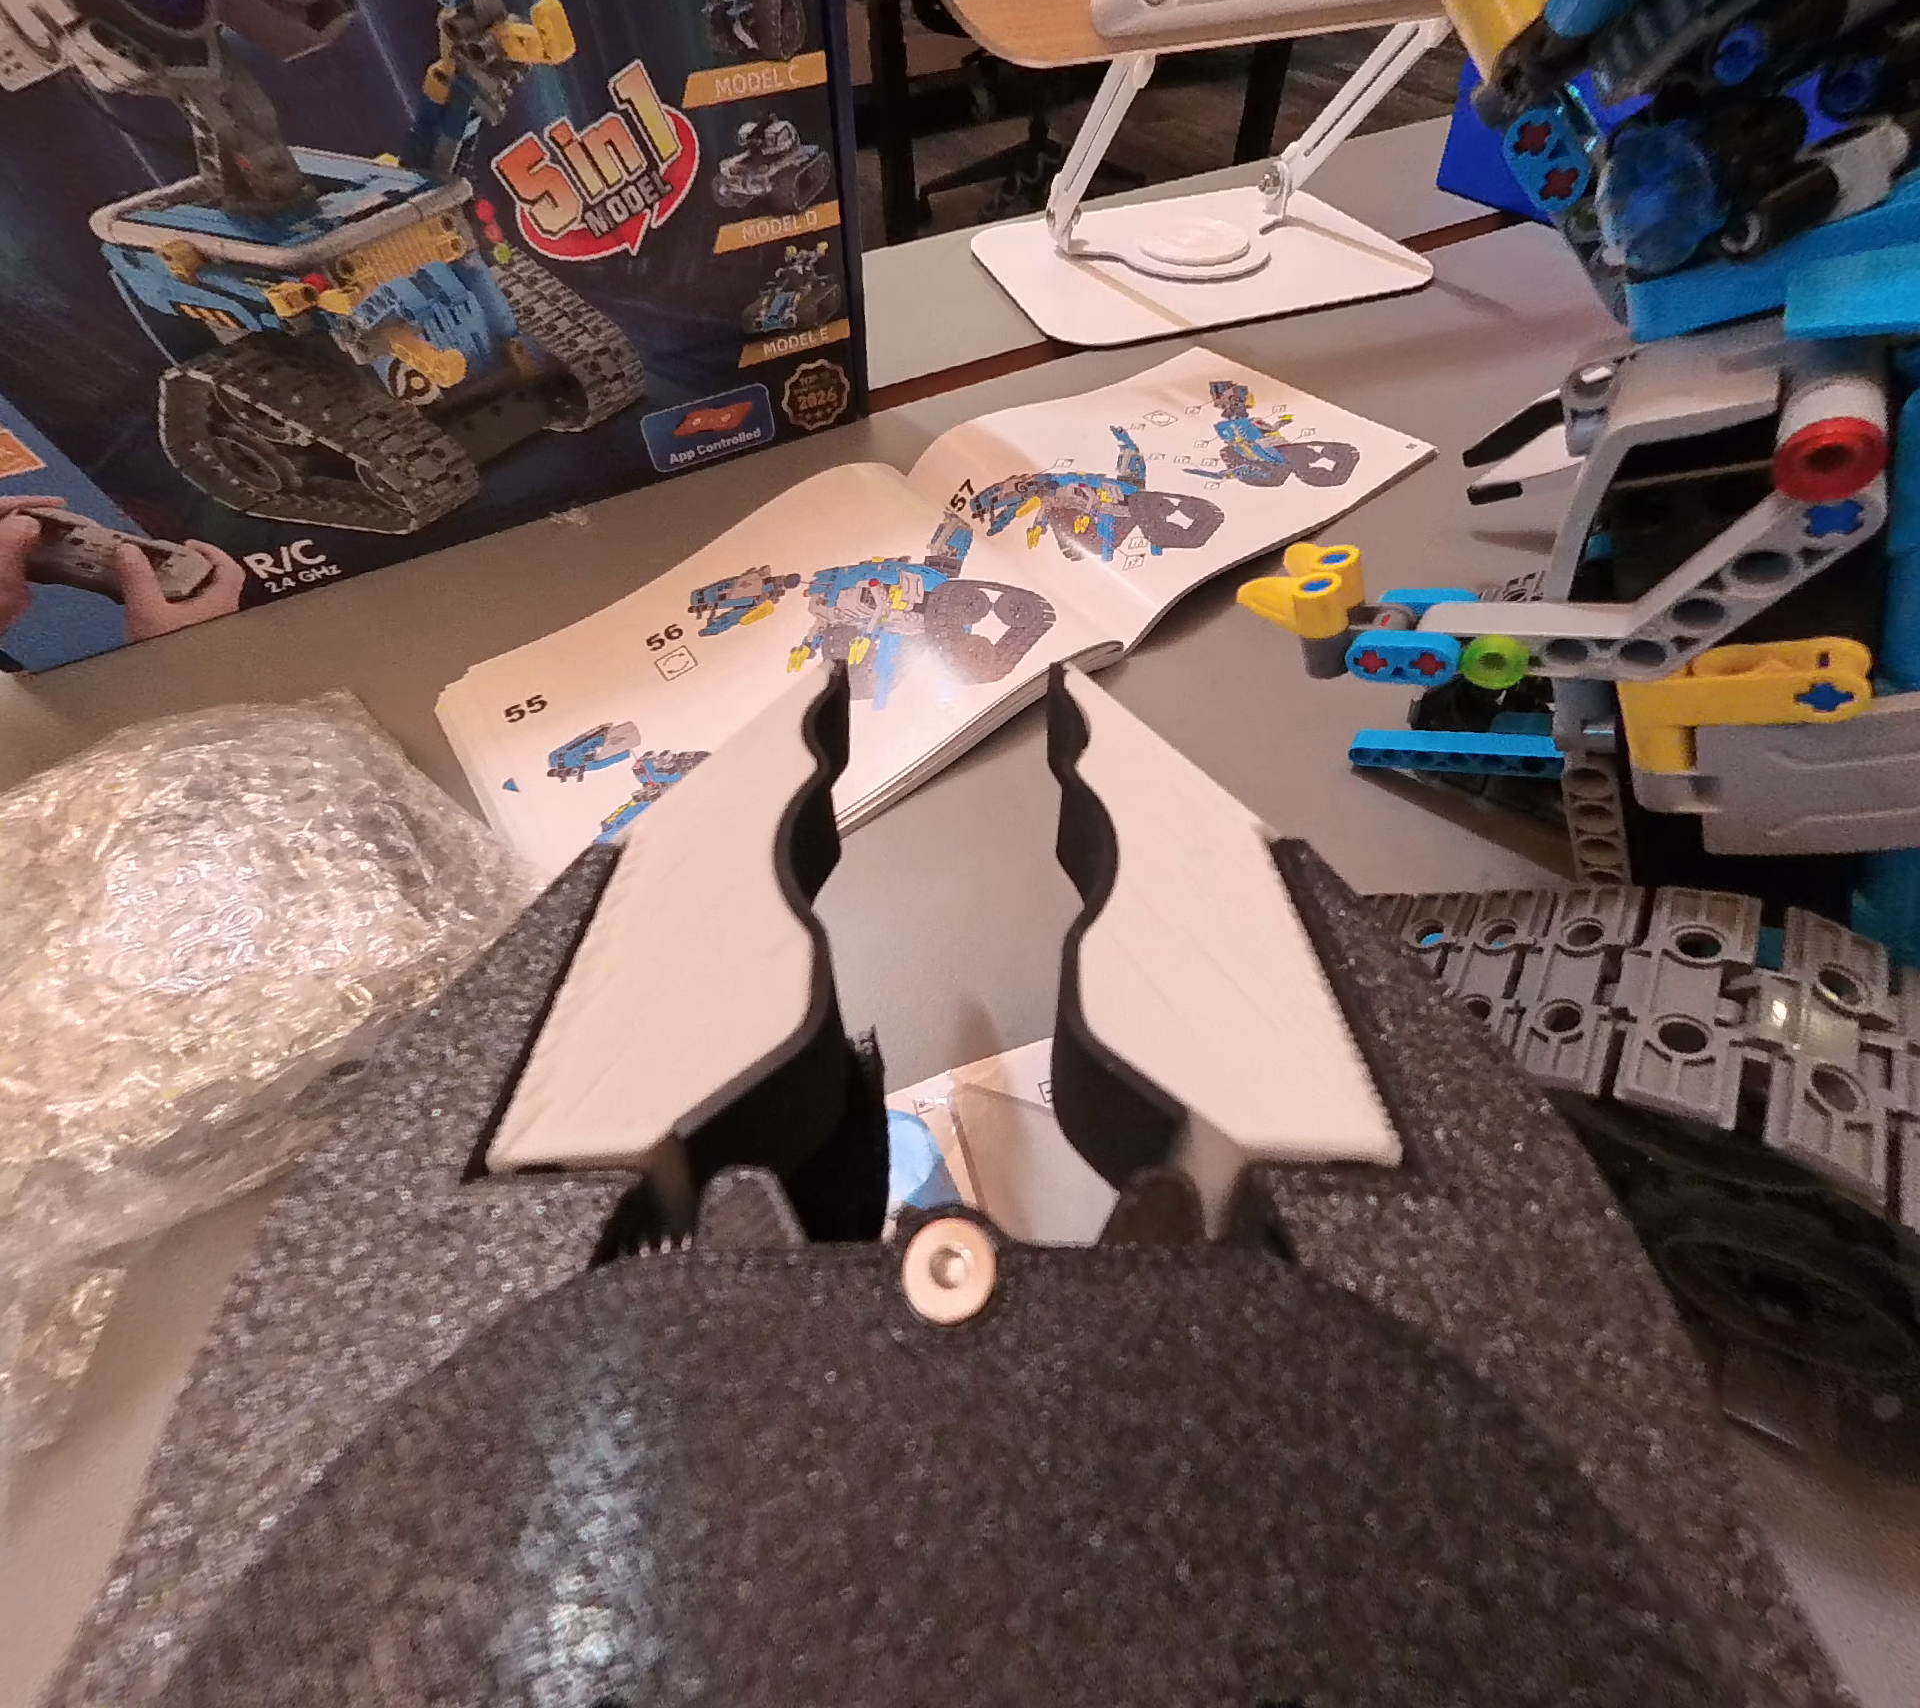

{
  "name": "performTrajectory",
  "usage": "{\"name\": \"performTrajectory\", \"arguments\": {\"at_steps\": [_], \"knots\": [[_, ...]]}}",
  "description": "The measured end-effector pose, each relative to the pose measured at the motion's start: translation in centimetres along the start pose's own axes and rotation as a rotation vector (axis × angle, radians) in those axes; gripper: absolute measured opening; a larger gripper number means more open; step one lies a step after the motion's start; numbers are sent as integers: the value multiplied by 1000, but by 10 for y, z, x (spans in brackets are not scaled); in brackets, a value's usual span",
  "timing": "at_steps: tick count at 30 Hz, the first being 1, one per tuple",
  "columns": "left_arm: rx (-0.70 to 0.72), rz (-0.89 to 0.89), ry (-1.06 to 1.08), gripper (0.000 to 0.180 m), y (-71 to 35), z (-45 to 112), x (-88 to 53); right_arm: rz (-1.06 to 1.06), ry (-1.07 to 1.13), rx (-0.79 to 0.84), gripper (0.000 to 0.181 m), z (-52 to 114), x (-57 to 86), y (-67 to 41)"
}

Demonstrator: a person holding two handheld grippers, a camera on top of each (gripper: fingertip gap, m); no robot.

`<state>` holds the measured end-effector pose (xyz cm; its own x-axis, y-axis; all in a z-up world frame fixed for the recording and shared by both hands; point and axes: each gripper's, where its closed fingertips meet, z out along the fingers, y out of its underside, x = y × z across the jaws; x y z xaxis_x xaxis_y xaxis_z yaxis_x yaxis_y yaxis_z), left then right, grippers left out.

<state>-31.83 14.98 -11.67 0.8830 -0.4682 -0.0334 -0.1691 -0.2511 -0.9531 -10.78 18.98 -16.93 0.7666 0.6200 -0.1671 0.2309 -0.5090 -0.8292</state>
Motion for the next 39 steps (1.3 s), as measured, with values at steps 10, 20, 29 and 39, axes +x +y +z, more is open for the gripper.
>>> {"name": "performTrajectory", "arguments": {"at_steps": [10,20,29,39], "knots": [[-2,12,0,36,1,1,1,9,-9,-8,23,1,-1,2],[-9,18,-1,36,2,2,2,16,-17,-10,23,1,-1,2],[0,17,-1,36,1,2,1,23,-21,-14,23,1,-1,3],[-9,26,5,36,3,3,4,30,-27,-19,23,2,-1,4]]}}
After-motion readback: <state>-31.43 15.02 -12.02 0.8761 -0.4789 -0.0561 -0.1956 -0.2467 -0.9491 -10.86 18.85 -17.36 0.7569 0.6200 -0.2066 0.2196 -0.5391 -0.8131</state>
